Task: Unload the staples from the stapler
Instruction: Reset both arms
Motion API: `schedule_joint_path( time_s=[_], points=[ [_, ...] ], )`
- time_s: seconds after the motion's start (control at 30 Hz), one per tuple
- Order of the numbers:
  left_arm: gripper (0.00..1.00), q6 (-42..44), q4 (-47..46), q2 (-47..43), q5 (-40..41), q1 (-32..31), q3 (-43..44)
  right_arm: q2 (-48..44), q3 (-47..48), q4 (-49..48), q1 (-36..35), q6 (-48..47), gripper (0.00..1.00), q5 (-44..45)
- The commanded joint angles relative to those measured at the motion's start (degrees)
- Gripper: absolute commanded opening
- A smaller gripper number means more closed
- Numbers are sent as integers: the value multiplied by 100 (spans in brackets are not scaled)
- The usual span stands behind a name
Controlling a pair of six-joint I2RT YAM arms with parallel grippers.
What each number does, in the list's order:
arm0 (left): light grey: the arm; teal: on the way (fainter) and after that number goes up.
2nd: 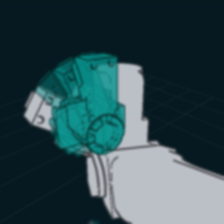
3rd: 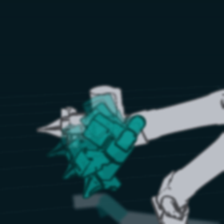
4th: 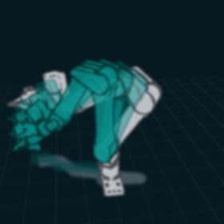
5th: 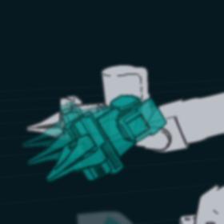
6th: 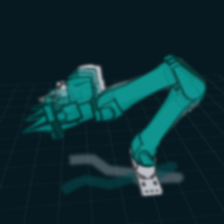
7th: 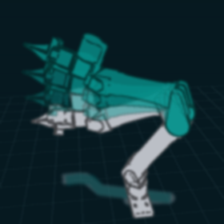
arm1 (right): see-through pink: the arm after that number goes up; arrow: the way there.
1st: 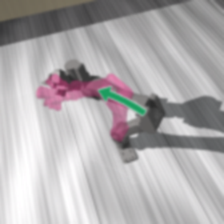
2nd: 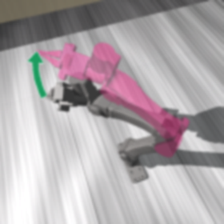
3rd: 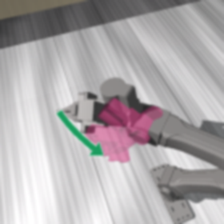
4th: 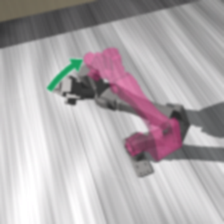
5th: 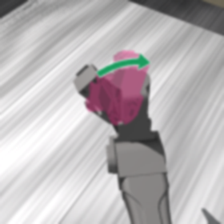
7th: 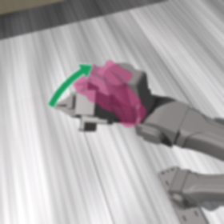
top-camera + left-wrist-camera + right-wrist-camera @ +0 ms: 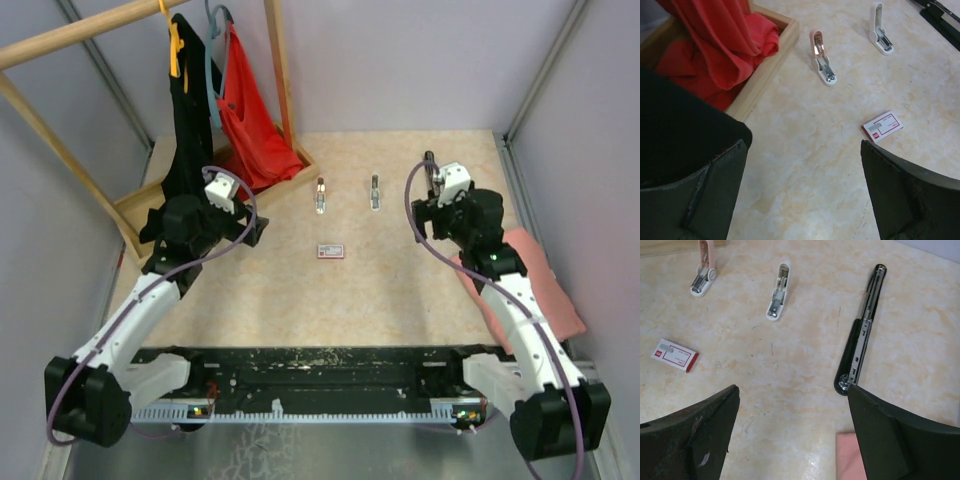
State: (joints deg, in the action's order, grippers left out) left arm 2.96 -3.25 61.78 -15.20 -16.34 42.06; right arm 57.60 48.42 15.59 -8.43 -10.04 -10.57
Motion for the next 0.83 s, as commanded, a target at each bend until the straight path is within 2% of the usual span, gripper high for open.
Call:
schedule_joint_path(
  time_s=[0.0,0.13,0.27,0.43,0.57,0.8],
  points=[
    [100,443,645,-600,684,42,-222,-1012,-439,-340,16,237,89,658],
    [100,663,891,-1319,1084,45,-584,-1950,-883,-314,16,187,90,641],
    [100,735,685,-2153,1775,52,-1175,-2690,-1206,-189,21,166,90,444],
    [100,713,1018,-2996,1700,52,-1571,-3010,-1432,-121,16,105,91,471],
    [100,805,1110,-3334,1535,61,-1829,-3216,-1604,-151,18,61,91,590],
    [100,702,1069,-3275,1700,61,-1818,-3402,-1724,-72,16,-21,91,493]
  ],
)
